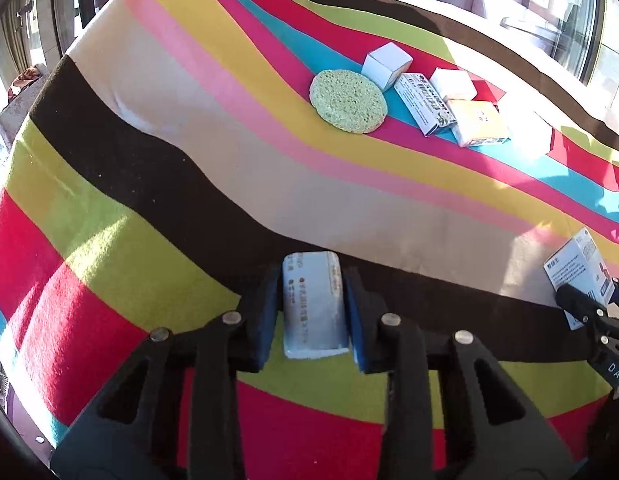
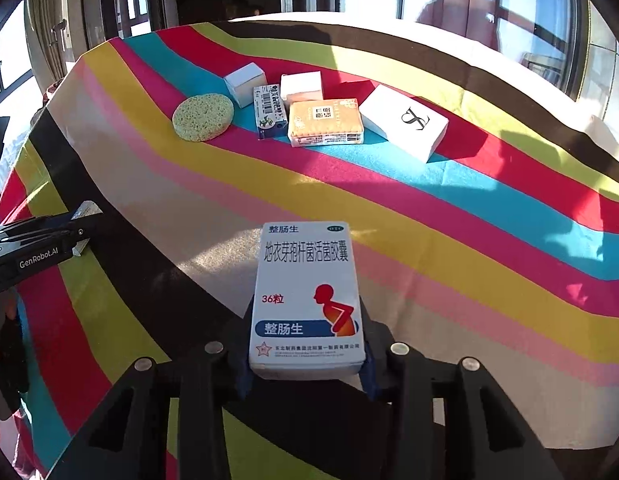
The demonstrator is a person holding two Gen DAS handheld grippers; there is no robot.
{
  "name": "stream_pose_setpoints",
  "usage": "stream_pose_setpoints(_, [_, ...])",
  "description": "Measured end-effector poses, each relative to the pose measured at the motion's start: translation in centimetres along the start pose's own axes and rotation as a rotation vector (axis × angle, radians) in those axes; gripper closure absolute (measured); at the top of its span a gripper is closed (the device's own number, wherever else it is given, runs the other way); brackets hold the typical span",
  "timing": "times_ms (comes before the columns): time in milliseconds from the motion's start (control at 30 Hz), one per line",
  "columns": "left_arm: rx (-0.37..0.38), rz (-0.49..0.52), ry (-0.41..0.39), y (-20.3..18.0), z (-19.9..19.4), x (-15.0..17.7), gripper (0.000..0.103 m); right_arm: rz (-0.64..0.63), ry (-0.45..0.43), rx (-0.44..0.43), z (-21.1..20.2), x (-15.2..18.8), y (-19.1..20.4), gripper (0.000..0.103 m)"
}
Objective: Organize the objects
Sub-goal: 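Lift the small white box and medicine box and carry them toward the cardboard box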
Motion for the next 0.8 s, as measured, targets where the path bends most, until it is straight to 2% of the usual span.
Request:
stream_pose_setpoints(400, [-0.003,-0.002,-0.001,0.11,0.01,0.01,0.07,0.027,0.001,-0.008,0.24,-0.08,-0.26,0.061])
stream_pose_setpoints(800, [-0.018,-0.005,0.001,0.4,-0.44,0.41,0.071,0.014,0.005,0.019,0.21,-0.12,0.07,0.061])
Point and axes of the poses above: each gripper's, at about its wrist camera, not at the fingertips, and z roughly the way its jaws point, y to its left, x to its underside, the point moved 7 cm from there along z, roughly the way its jaws point, and after that the axes turned 4 degrees about -y, right-handed, at the moved point
